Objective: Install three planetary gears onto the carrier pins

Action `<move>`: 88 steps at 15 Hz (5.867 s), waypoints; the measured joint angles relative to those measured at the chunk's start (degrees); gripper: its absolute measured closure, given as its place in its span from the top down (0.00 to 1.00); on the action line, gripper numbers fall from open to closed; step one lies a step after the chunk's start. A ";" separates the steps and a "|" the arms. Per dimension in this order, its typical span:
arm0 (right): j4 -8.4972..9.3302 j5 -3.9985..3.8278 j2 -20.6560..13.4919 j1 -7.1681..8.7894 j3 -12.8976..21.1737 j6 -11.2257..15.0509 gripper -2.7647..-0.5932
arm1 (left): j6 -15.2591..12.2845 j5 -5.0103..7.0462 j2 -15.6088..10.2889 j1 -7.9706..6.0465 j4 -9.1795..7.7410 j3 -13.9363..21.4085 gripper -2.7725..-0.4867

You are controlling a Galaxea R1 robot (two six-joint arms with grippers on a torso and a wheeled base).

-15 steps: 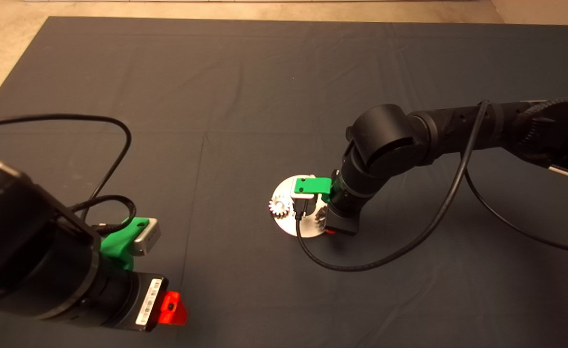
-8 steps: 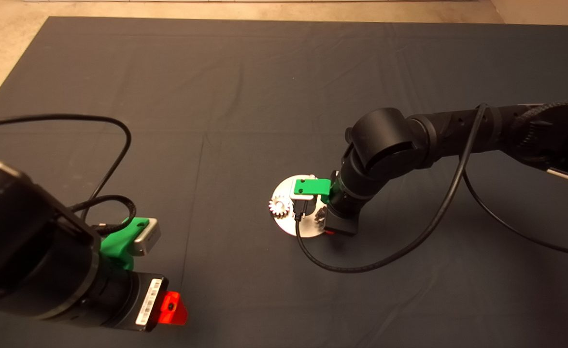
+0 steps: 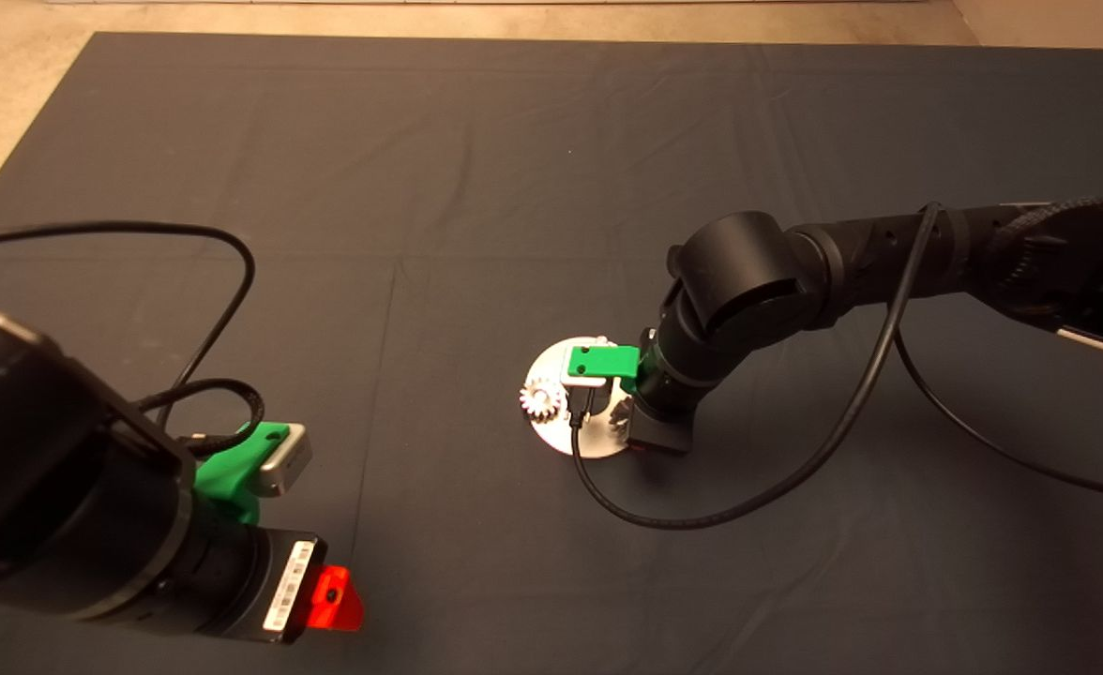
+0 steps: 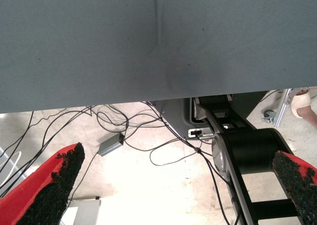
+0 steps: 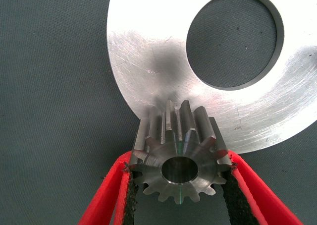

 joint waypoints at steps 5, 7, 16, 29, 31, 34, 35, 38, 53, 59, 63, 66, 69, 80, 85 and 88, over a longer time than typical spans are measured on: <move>-0.82 -0.11 -0.05 0.00 1.08 0.00 0.23 | 0.00 0.02 0.00 0.00 -0.04 0.00 0.99; -0.89 -0.11 -0.05 0.00 1.27 0.00 0.23 | -0.02 0.02 0.00 0.00 -0.17 0.00 0.99; -1.12 0.52 -0.09 0.04 2.04 0.00 0.30 | -0.05 0.02 0.00 0.00 -0.18 0.00 0.99; -1.10 0.67 -9.97 1.01 9.84 1.02 0.59 | -0.16 0.00 0.00 0.00 -0.20 0.00 0.99; -1.10 0.67 -11.60 1.10 9.84 2.21 0.62 | -0.16 0.00 0.02 0.00 -0.20 0.00 0.99; -1.12 0.76 -12.26 1.12 7.62 2.89 0.66 | -0.16 0.00 0.02 0.00 -0.20 0.00 0.99; -1.12 0.71 -12.31 1.12 6.15 3.25 0.68 | -0.16 0.02 0.02 0.00 -0.20 0.00 0.99; -1.15 0.71 -12.26 1.16 1.19 3.77 0.75 | -0.16 0.00 0.02 0.00 -0.20 0.00 0.99; 7.20 0.69 -9.23 9.86 -17.52 7.14 0.86 | -0.21 0.02 0.02 0.00 -0.20 0.00 0.99; 15.84 0.74 -5.53 9.84 -23.81 8.22 0.86 | -0.21 0.00 0.02 0.00 -0.20 0.00 0.99; 19.38 0.77 -4.92 9.81 -26.16 8.62 0.86 | -0.21 0.00 0.02 0.00 -0.20 0.00 0.99; 20.04 0.78 -4.75 9.80 -26.86 8.79 0.86 | -0.21 0.00 0.03 0.00 -0.20 0.00 0.99; 20.08 0.77 -4.77 9.52 -27.14 8.79 0.86 | -0.19 0.00 0.02 0.00 -0.21 0.00 0.99; 13.51 0.77 -4.82 8.18 -27.40 8.77 0.86 | -0.21 0.00 0.02 0.00 -0.20 0.00 0.99; 10.79 0.77 -4.82 7.27 -27.45 8.74 0.86 | -0.21 0.00 0.02 0.00 -0.20 0.01 0.99; 10.20 0.77 -4.84 6.80 -27.45 8.74 0.86 | -0.21 0.00 0.02 0.00 -0.20 0.02 0.99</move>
